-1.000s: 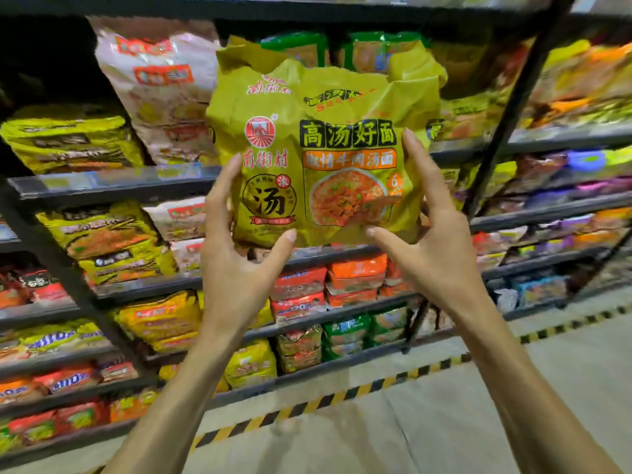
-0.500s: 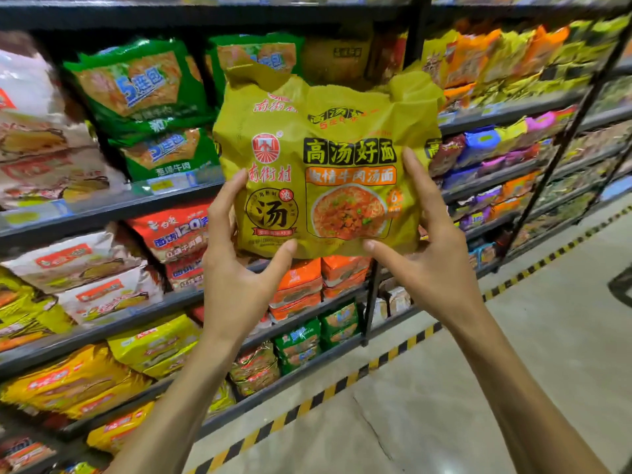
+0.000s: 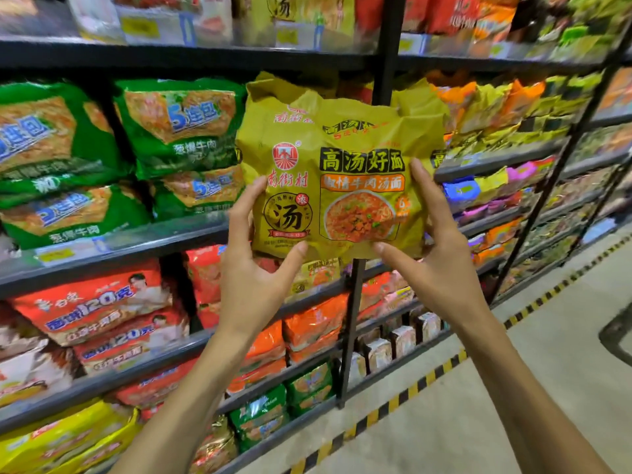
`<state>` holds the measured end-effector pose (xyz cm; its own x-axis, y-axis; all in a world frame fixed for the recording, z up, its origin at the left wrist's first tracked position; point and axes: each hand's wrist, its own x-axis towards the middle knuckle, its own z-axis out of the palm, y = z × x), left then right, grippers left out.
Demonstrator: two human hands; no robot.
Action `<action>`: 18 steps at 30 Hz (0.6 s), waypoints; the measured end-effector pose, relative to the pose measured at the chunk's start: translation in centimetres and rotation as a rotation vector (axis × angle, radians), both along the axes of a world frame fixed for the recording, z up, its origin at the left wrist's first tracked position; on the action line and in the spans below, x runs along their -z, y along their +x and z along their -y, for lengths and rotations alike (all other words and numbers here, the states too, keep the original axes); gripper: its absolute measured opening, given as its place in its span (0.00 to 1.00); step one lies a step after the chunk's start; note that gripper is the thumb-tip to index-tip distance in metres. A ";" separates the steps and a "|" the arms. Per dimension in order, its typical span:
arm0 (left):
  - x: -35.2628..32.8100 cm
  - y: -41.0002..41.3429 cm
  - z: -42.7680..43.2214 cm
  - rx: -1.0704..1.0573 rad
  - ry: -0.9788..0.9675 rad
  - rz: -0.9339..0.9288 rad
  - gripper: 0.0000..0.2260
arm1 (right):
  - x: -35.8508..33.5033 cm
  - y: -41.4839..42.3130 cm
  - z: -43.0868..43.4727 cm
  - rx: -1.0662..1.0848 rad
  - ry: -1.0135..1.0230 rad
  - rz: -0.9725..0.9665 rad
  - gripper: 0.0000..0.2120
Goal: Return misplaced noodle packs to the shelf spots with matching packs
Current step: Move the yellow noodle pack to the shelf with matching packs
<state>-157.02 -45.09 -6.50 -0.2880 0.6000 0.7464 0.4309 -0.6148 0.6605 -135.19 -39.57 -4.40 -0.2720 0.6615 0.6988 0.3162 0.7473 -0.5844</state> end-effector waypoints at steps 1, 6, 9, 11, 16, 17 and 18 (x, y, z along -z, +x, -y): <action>-0.1 0.1 -1.0 -0.003 -0.006 -0.006 0.37 | 0.0 0.1 -1.1 0.008 0.006 0.006 0.46; -0.7 0.5 -5.9 -0.066 0.002 -0.026 0.37 | -0.5 0.3 -7.4 -0.049 -0.022 -0.026 0.46; -0.8 0.4 -9.3 -0.088 0.005 -0.004 0.38 | -0.9 0.2 -11.4 -0.077 0.000 -0.019 0.47; -1.0 0.5 -11.5 -0.099 0.007 0.004 0.37 | -1.4 0.0 -14.3 -0.088 0.031 -0.011 0.47; -2.0 1.4 -16.8 -0.185 0.055 0.004 0.36 | -2.7 -0.1 -21.4 -0.146 0.097 0.003 0.46; -2.2 1.6 -17.8 -0.201 0.057 0.007 0.36 | -2.9 -0.1 -22.7 -0.161 0.105 0.007 0.46; -2.3 1.7 -18.8 -0.223 0.061 0.009 0.36 | -3.1 -0.2 -24.0 -0.180 0.116 0.007 0.46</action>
<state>-155.32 -26.34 -4.18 -0.4148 0.4747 0.7762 0.5549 -0.5441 0.6293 -135.37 -15.58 -1.33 -0.3831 0.5172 0.7654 0.1754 0.8542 -0.4894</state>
